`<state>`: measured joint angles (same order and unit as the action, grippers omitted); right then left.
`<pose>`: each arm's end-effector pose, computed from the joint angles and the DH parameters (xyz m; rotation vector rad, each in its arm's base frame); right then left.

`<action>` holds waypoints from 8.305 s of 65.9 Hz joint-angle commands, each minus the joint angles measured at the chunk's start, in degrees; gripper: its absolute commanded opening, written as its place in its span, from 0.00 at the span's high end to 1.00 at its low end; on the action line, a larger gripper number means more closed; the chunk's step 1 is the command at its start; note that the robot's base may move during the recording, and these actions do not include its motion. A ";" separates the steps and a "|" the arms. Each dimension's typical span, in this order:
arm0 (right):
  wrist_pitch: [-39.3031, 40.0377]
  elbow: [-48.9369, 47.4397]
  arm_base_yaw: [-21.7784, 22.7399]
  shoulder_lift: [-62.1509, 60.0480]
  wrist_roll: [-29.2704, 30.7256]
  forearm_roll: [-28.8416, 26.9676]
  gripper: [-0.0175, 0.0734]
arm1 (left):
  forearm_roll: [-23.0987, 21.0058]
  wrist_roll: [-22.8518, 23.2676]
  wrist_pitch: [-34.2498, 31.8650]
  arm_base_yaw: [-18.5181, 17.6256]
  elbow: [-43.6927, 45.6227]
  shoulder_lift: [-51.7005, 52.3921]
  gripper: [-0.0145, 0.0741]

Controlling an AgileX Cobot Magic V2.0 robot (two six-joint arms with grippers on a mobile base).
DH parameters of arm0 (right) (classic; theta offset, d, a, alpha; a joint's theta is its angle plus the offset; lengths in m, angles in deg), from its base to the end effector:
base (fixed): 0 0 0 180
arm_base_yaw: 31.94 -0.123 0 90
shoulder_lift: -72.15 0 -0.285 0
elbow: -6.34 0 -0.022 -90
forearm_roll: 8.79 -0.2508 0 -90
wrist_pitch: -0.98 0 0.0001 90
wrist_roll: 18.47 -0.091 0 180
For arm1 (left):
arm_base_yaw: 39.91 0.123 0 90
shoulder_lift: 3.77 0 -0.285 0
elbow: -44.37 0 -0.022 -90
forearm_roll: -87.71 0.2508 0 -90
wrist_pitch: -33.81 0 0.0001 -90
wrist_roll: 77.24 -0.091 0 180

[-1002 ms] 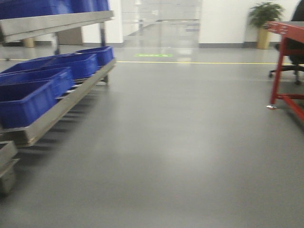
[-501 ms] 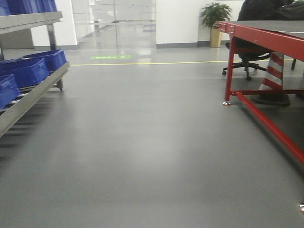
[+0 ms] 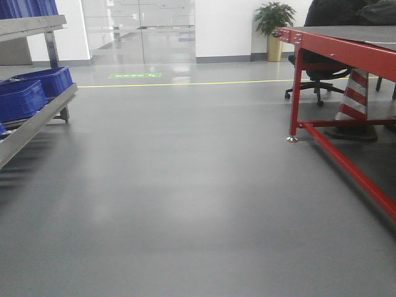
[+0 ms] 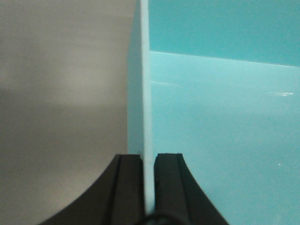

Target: Move two blue bins to right shelf middle

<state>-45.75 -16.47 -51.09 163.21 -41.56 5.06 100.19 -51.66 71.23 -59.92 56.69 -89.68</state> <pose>0.2998 0.0873 0.4846 0.0149 1.9903 0.1943 0.2847 -0.0909 0.4678 -0.0144 1.9335 -0.2897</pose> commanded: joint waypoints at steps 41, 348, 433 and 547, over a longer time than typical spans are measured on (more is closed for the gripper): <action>2.27 -0.57 0.04 -0.57 0.50 1.12 0.99 | -0.08 0.41 -3.02 0.10 0.45 0.56 0.96; 2.27 -0.57 0.04 -0.57 0.50 1.12 0.99 | 3.67 0.28 -2.76 0.10 0.45 0.56 0.96; 5.26 7.17 -6.16 1.41 -11.71 15.40 0.99 | 4.12 -1.02 -2.17 0.10 -8.28 0.56 0.96; 1.91 9.66 -5.92 0.96 -17.51 18.85 0.39 | 5.26 -1.02 -2.28 0.10 -9.47 0.86 0.46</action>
<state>-39.02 -4.15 -56.90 164.89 -59.46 24.31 106.18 -52.59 62.42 -59.61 43.91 -89.39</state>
